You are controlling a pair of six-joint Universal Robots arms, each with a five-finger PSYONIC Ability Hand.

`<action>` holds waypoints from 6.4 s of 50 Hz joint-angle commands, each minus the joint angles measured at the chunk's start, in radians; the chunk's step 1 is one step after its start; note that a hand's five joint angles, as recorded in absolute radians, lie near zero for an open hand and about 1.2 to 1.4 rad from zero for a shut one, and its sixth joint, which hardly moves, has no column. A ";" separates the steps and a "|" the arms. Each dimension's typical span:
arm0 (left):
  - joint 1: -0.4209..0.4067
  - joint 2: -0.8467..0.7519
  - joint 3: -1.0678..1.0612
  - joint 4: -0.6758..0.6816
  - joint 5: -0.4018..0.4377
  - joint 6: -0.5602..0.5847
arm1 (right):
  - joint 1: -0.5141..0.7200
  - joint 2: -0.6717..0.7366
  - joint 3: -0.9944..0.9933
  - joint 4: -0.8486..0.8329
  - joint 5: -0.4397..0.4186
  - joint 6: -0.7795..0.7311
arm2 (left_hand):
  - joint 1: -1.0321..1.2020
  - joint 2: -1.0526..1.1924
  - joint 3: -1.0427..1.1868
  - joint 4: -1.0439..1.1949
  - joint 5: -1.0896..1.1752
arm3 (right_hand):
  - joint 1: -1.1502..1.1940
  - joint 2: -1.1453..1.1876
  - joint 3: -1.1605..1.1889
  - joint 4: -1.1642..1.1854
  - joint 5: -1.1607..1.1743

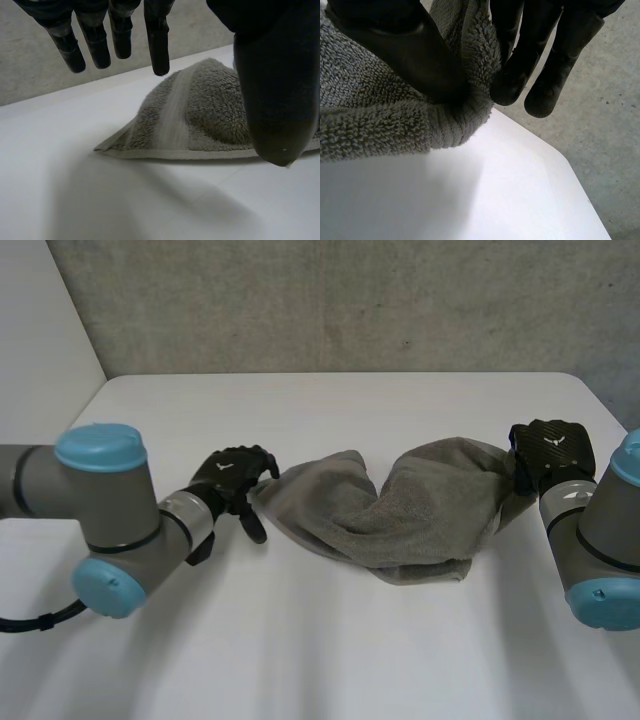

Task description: Fold the towel.

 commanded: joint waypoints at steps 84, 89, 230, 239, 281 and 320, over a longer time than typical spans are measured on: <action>-0.050 -0.405 0.547 0.058 -0.085 0.175 | -0.017 0.000 0.027 0.007 -0.033 -0.008 | 0.202 0.211 0.200 0.198 0.223 | 0.076 0.077 0.054 0.053 0.062; -0.048 -0.434 0.584 0.049 -0.086 0.177 | -0.017 0.001 0.027 0.007 -0.033 -0.010 | 0.208 0.216 0.206 0.203 0.229 | 0.076 0.077 0.054 0.053 0.062; 0.119 0.228 0.183 -0.449 0.017 0.258 | 0.019 -0.299 -0.093 0.407 -0.235 -0.135 | 1.144 1.153 1.142 1.140 1.165 | 0.076 0.077 0.054 0.053 0.062; 0.220 0.466 0.260 -0.494 0.020 0.125 | 0.004 -0.405 -0.424 0.829 -0.369 -0.126 | 1.144 1.153 1.142 1.140 1.165 | 0.076 0.077 0.054 0.053 0.062; 0.405 0.237 0.281 -0.325 0.091 -0.259 | 0.082 0.133 -0.891 0.875 -0.404 -0.219 | 1.144 1.153 1.142 1.140 1.165 | 0.076 0.077 0.054 0.053 0.062; 0.594 0.524 -0.309 -0.477 0.346 -0.006 | -0.258 -0.378 -0.144 0.866 -0.559 -0.195 | 1.144 1.153 1.142 1.140 1.165 | 0.076 0.077 0.054 0.053 0.062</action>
